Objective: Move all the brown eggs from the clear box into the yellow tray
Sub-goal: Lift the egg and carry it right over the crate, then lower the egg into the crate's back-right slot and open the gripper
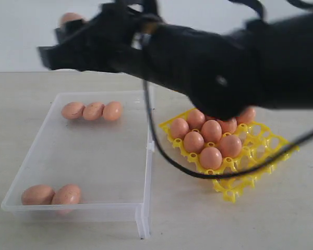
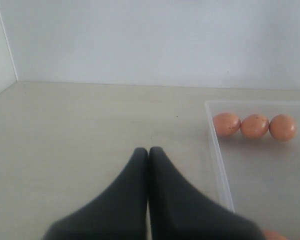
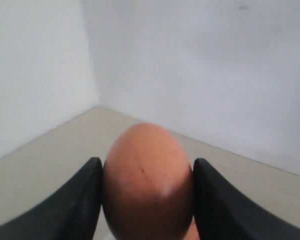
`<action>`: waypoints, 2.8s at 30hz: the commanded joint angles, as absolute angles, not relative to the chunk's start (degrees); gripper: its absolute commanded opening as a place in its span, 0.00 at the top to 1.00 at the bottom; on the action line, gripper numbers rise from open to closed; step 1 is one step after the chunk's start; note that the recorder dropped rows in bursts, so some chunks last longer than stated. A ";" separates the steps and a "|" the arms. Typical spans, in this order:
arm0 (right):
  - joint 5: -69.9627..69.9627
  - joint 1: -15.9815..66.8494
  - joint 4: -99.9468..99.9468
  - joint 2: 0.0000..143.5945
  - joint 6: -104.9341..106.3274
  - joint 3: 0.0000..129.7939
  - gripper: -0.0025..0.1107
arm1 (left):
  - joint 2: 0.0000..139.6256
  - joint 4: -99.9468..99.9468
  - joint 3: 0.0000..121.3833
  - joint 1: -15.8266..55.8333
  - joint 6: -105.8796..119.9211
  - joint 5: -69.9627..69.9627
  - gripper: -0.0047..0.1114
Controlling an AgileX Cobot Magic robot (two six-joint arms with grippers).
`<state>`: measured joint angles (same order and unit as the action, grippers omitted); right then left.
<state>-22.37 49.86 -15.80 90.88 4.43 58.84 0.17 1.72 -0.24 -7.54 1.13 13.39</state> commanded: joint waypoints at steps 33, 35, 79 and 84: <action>-62.01 -15.22 83.38 114.70 -53.85 47.55 0.98 | 0.00 2.03 0.00 -7.35 1.16 13.32 1.00; -62.16 -15.22 83.39 115.22 -53.29 47.55 0.98 | 0.00 2.03 0.00 -7.35 1.16 13.32 1.00; -63.97 -12.01 79.96 116.06 -49.65 47.55 0.98 | 0.00 2.03 0.00 -7.35 1.16 13.32 1.00; -64.10 -12.01 81.39 116.06 -51.60 47.55 0.81 | 0.00 2.03 0.00 -7.35 1.16 13.32 1.00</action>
<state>-62.97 -12.01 80.69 116.25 -50.39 47.46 0.17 1.72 -0.24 -7.54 1.13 13.39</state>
